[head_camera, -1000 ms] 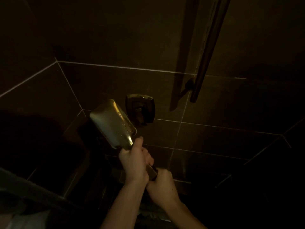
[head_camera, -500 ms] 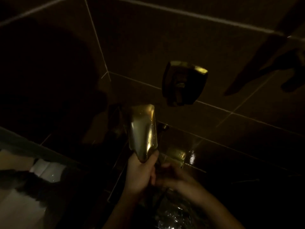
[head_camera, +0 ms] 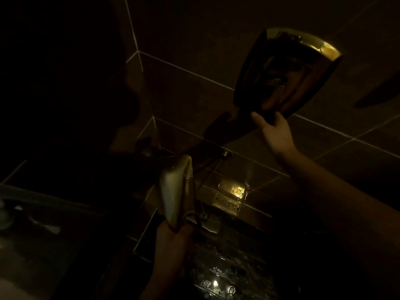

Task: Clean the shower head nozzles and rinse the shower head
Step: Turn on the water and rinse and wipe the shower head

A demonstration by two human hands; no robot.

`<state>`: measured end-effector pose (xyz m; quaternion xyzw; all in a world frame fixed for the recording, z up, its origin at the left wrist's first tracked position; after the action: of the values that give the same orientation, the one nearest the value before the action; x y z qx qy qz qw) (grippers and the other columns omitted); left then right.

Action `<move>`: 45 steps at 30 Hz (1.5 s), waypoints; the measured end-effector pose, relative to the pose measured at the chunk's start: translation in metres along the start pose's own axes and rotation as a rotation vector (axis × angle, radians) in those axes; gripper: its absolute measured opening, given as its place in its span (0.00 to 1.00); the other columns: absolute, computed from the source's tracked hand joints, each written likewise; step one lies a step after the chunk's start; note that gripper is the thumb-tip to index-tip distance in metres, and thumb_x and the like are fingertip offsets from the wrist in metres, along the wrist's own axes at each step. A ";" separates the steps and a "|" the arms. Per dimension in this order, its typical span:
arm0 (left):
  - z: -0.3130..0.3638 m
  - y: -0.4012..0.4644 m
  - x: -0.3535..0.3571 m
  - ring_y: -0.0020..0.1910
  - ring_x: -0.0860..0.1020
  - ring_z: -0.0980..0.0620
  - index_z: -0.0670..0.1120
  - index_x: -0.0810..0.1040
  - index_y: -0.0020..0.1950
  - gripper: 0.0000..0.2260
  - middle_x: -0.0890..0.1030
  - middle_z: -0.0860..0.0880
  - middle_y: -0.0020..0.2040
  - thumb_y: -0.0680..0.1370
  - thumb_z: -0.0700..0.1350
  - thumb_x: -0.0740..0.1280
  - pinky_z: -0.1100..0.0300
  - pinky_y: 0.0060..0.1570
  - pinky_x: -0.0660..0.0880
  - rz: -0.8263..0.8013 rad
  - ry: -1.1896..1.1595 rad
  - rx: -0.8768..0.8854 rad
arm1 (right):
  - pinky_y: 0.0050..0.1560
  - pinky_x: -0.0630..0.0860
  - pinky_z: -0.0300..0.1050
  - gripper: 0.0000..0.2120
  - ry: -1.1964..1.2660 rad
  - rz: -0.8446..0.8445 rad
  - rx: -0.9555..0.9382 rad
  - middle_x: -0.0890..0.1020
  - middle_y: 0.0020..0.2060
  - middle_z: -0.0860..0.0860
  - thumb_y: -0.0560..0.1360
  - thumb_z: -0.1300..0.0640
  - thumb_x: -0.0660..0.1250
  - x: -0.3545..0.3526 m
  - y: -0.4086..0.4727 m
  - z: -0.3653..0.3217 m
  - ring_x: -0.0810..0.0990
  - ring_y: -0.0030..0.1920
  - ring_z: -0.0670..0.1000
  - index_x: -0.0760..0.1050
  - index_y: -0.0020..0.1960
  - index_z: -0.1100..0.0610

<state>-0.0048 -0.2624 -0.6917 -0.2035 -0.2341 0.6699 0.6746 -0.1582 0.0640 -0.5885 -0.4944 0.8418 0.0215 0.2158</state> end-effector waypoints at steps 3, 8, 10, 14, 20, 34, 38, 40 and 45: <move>-0.003 0.005 0.001 0.22 0.78 0.57 0.41 0.80 0.43 0.06 0.81 0.50 0.25 0.77 0.32 0.67 0.66 0.20 0.71 -0.005 0.005 0.013 | 0.58 0.78 0.48 0.20 0.039 0.009 -0.027 0.79 0.60 0.49 0.79 0.47 0.64 0.004 0.003 -0.007 0.78 0.60 0.50 0.71 0.68 0.54; -0.011 0.017 0.002 0.20 0.75 0.57 0.44 0.79 0.38 0.12 0.76 0.51 0.22 0.77 0.30 0.65 0.64 0.19 0.68 -0.021 -0.030 -0.004 | 0.45 0.75 0.30 0.14 -0.044 0.110 -0.186 0.80 0.51 0.42 0.80 0.42 0.60 -0.009 -0.001 -0.033 0.80 0.51 0.37 0.74 0.60 0.49; -0.016 0.023 0.005 0.20 0.73 0.57 0.47 0.79 0.35 0.15 0.74 0.51 0.22 0.76 0.31 0.66 0.64 0.19 0.67 -0.043 -0.040 -0.005 | 0.46 0.78 0.34 0.15 -0.057 0.082 -0.210 0.82 0.50 0.45 0.82 0.44 0.56 -0.005 0.001 -0.036 0.82 0.48 0.39 0.74 0.61 0.52; -0.027 0.029 0.019 0.19 0.67 0.56 0.49 0.75 0.31 0.15 0.69 0.53 0.22 0.75 0.34 0.66 0.62 0.19 0.63 -0.100 -0.073 -0.046 | 0.49 0.79 0.45 0.15 -0.075 0.069 -0.200 0.82 0.49 0.47 0.83 0.47 0.53 -0.002 0.004 -0.033 0.83 0.47 0.43 0.73 0.61 0.53; -0.038 0.030 0.027 0.20 0.69 0.56 0.44 0.74 0.40 0.09 0.72 0.53 0.24 0.78 0.33 0.64 0.62 0.20 0.65 -0.101 -0.050 -0.072 | 0.44 0.79 0.48 0.16 -0.073 0.083 -0.174 0.81 0.45 0.53 0.83 0.47 0.53 -0.002 0.005 -0.034 0.83 0.44 0.51 0.73 0.59 0.57; -0.048 0.031 0.041 0.20 0.70 0.57 0.43 0.79 0.41 0.07 0.74 0.52 0.24 0.77 0.33 0.67 0.64 0.19 0.66 -0.138 0.072 -0.056 | 0.32 0.71 0.43 0.22 -0.019 0.078 -0.113 0.76 0.35 0.52 0.83 0.46 0.53 0.001 0.001 -0.038 0.75 0.31 0.46 0.71 0.58 0.65; -0.052 0.032 0.039 0.21 0.70 0.56 0.38 0.79 0.45 0.03 0.73 0.49 0.25 0.77 0.33 0.66 0.64 0.20 0.66 -0.144 0.095 -0.051 | 0.33 0.73 0.44 0.22 -0.021 0.082 -0.111 0.78 0.34 0.52 0.83 0.46 0.54 0.001 0.000 -0.038 0.77 0.32 0.47 0.72 0.58 0.65; -0.056 0.031 0.038 0.20 0.70 0.57 0.40 0.78 0.42 0.06 0.73 0.52 0.23 0.78 0.33 0.65 0.64 0.19 0.65 -0.155 0.097 -0.057 | 0.34 0.73 0.45 0.22 -0.030 0.079 -0.117 0.78 0.35 0.53 0.83 0.46 0.53 0.001 -0.001 -0.039 0.78 0.33 0.48 0.72 0.58 0.65; -0.060 0.031 0.032 0.25 0.77 0.50 0.44 0.82 0.42 0.03 0.79 0.46 0.29 0.73 0.40 0.68 0.61 0.24 0.72 -0.178 0.044 -0.067 | 0.34 0.73 0.43 0.22 -0.027 0.077 -0.119 0.78 0.33 0.51 0.83 0.46 0.53 0.001 -0.002 -0.040 0.77 0.31 0.46 0.73 0.56 0.65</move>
<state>0.0051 -0.2271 -0.7568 -0.2191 -0.2586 0.5945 0.7292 -0.1706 0.0520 -0.5518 -0.4731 0.8545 0.0865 0.1961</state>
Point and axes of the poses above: each hand's wrist, its own y-axis towards the middle knuckle, its own x-axis out of the palm, z = x × y, the point moved 10 cm from there along y, towards the middle knuckle
